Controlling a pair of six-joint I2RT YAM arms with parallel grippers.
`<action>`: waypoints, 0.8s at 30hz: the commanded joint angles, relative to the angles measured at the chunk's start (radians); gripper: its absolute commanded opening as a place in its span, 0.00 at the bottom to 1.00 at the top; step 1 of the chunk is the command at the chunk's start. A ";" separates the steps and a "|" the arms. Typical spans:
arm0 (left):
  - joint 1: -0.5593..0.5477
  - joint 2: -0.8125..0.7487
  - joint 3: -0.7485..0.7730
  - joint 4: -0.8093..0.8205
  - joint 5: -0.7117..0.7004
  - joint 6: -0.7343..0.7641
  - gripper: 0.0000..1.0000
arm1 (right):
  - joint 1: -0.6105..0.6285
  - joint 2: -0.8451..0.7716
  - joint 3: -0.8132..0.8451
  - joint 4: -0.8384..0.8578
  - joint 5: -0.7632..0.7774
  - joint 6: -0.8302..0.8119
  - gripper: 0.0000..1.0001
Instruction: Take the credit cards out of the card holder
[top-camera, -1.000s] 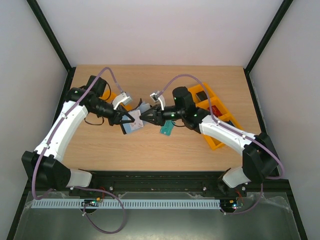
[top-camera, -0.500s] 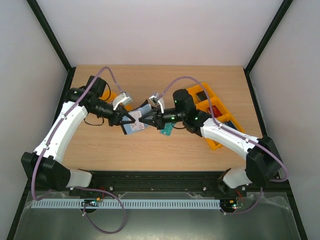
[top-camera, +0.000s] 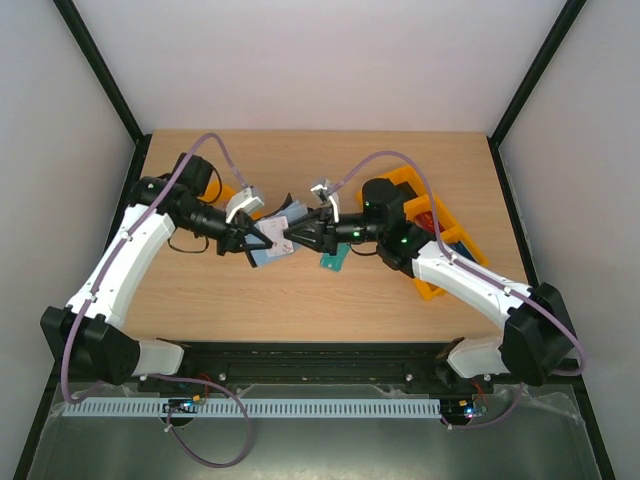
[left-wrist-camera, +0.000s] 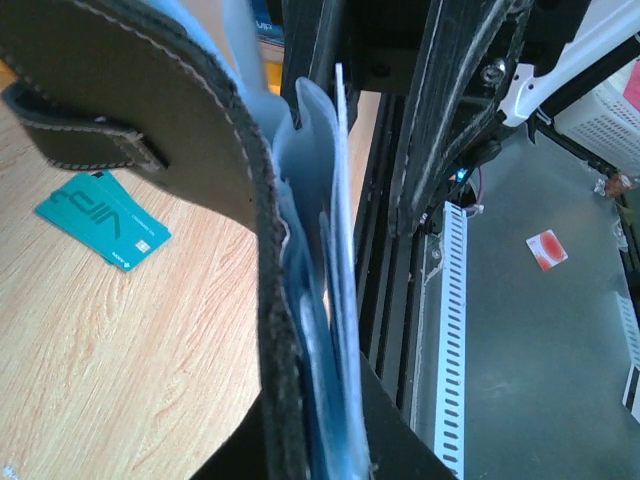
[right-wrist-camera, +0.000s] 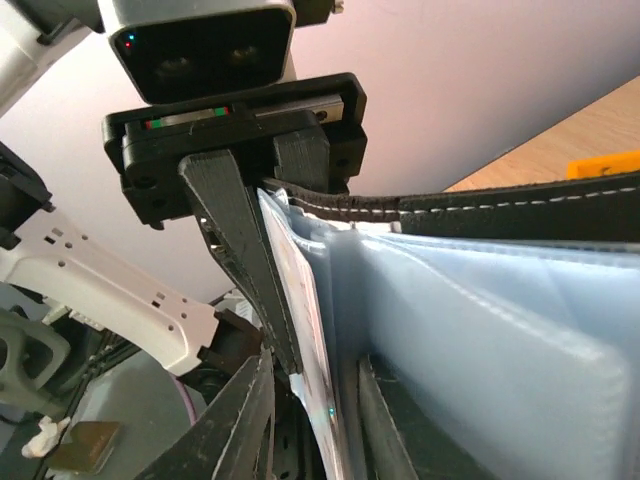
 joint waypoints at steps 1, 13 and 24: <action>-0.002 -0.017 0.018 -0.063 0.045 0.076 0.02 | -0.014 -0.034 -0.004 0.033 0.012 -0.011 0.24; 0.000 -0.013 0.019 -0.064 0.053 0.080 0.02 | -0.018 0.000 -0.010 -0.027 0.070 -0.013 0.11; -0.001 -0.008 0.021 -0.065 0.054 0.086 0.02 | 0.043 0.052 0.055 -0.075 0.088 -0.048 0.10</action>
